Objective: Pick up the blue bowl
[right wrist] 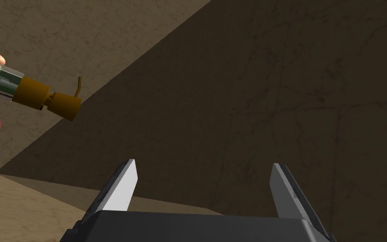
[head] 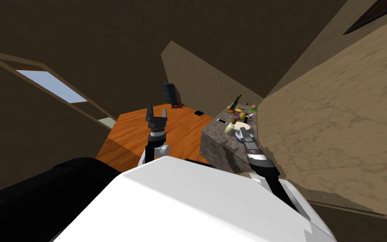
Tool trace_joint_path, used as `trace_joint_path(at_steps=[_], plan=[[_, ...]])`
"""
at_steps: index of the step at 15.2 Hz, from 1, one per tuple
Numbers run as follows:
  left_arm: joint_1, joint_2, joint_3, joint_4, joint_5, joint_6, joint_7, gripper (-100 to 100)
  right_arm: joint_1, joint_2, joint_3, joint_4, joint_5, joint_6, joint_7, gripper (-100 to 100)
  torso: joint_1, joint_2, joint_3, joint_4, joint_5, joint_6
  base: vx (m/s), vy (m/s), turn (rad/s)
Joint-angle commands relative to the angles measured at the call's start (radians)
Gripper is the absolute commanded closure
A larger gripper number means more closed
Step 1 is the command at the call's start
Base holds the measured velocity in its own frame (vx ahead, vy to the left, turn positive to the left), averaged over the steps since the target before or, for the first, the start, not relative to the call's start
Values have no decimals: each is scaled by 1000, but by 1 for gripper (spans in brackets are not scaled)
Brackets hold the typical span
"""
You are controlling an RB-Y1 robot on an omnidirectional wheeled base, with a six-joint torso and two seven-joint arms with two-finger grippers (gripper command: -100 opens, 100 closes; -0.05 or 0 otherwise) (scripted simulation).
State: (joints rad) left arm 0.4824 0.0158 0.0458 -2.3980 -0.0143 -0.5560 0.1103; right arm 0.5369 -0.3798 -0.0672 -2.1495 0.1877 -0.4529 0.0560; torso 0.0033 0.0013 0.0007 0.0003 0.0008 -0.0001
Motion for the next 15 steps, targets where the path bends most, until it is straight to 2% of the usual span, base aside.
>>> trace_joint_path(at_steps=[1,3,4,6,7,9,10,12,13,15], plan=[[0,0,0,0,0,0,0,0,3,-50,1,41,24,-11,15,-100,0,0,0,0,0,0,-12,55,57],[0,0,0,0,0,0,0,0,3,-74,1,41,24,-11,15,-100,0,0,0,0,0,0,-9,49,35],[0,0,0,0,0,0,0,0,5,-107,-1,76,43,-18,26,-100,0,0,0,0,0,0,-13,50,59],[0,0,0,0,0,0,0,0,5,-134,-1,76,43,-18,26,-100,0,0,0,0,0,0,-9,49,40],[0,0,0,0,0,0,0,0,8,-165,-4,112,64,-25,37,-100,0,-1,0,0,0,0,-8,47,56],[0,0,0,0,0,0,0,0,8,-194,-4,112,64,-25,37,-100,0,-1,0,0,0,0,-9,51,42],[0,0,0,0,0,0,0,0,12,-230,-6,149,85,-33,49,-100,0,-1,0,0,0,0,-5,52,72],[0,0,0,0,0,0,0,0,12,-256,-6,149,85,-33,49,-100,0,-1,0,0,0,0,-8,49,45],[0,0,0,0,0,0,0,0,15,-292,-8,187,107,-40,61,-100,0,-1,0,0,0,0,-3,53,66],[0,0,0,0,0,0,0,0,15,-318,-8,187,107,-40,61,-100,0,-1,0,0,0,0,-8,51,46]])
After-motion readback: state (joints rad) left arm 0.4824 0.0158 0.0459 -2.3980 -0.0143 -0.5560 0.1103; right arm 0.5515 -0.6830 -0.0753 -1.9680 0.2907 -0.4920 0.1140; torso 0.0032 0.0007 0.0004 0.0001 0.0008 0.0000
